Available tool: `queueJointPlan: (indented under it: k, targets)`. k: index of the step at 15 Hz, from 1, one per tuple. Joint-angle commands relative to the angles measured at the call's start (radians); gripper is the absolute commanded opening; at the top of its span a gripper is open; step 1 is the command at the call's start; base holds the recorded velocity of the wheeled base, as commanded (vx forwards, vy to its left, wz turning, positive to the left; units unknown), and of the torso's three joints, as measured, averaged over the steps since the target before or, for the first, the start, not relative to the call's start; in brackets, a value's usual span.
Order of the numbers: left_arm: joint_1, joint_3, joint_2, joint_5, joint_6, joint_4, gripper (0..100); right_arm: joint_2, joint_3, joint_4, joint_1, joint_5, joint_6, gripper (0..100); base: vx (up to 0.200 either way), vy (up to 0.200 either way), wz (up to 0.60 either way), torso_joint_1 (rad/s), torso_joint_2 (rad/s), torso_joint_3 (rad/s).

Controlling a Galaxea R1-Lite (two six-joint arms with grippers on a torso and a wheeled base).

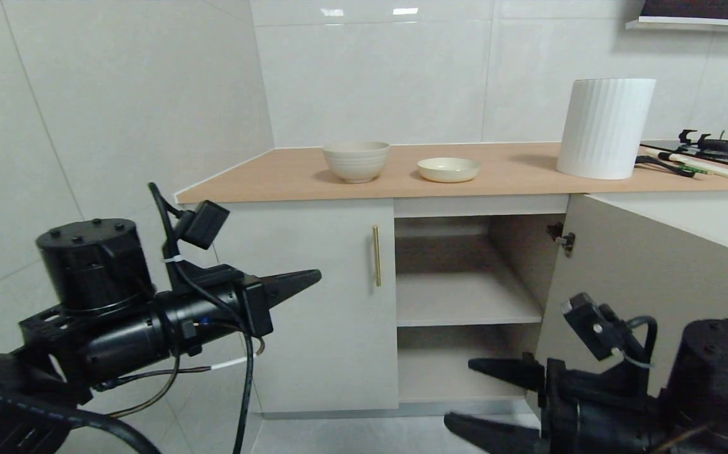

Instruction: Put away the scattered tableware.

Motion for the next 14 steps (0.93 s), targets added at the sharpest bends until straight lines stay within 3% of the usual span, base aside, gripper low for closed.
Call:
queueJointPlan:
  k: [1,2,4,7,9,11,12,14]
  targets:
    - [0.085,0.046,-0.136,0.0,0.002,0.028,0,0.134,-0.133,0.002,-0.091,-0.085,-0.04,100,0.0,0.0,0.0,0.0,0.0,0.0]
    - [0.099,0.049,-0.174,0.0,0.002,0.057,0,0.18,-0.185,0.002,-0.133,-0.158,-0.053,100,0.0,0.0,0.0,0.0,0.0,0.0]
    - [0.117,0.045,-0.235,0.0,0.0,0.116,0,0.201,-0.27,0.075,-0.203,-0.184,-0.113,100,0.0,0.0,0.0,0.0,0.0,0.0]
    - [0.151,-0.033,-0.292,0.002,0.002,0.311,0,0.085,-0.521,0.572,-0.246,-0.299,-0.229,100,0.0,0.0,0.0,0.0,0.0,0.0]
    - [0.166,-0.106,-0.294,0.002,0.0,0.424,0,0.042,-0.646,0.762,-0.245,-0.39,-0.241,100,0.0,0.0,0.0,0.0,0.0,0.0]
    - [0.169,-0.142,-0.291,0.003,0.002,0.489,0,-0.064,-0.664,0.923,-0.222,-0.391,-0.214,100,0.0,0.0,0.0,0.0,0.0,0.0]
    - [0.171,-0.148,-0.283,0.003,-0.005,0.482,100,-0.097,-0.664,0.971,-0.214,-0.393,-0.195,100,0.0,0.0,0.0,0.0,0.0,0.0]
    - [0.177,-0.159,-0.252,0.008,-0.005,0.453,100,-0.167,-0.67,1.077,-0.211,-0.387,-0.189,100,0.0,0.0,0.0,0.0,0.0,0.0]
